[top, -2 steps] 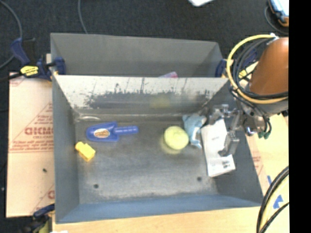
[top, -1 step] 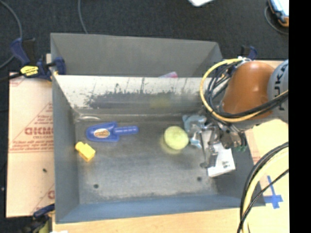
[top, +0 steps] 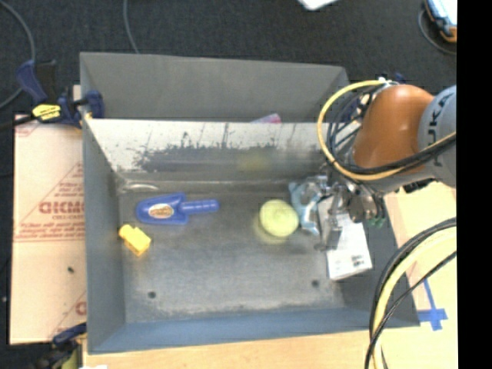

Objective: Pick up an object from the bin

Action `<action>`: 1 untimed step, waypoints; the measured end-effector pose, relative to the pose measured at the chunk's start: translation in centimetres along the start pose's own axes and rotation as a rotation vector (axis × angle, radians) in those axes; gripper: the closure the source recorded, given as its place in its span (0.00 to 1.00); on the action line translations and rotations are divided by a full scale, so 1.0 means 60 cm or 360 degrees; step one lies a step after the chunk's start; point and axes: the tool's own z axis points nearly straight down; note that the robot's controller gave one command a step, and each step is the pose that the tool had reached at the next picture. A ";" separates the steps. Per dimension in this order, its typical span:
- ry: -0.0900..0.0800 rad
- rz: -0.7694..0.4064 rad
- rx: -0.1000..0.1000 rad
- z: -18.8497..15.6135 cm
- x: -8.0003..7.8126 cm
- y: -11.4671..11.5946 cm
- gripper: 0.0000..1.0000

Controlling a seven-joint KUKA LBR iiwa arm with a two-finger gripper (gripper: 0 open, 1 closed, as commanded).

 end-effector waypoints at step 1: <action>0.0004 -0.0495 -0.0002 0.088 -0.037 0.056 0.00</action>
Offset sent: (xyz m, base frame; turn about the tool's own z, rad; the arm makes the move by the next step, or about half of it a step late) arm 0.0311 0.0580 -0.0635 -0.0836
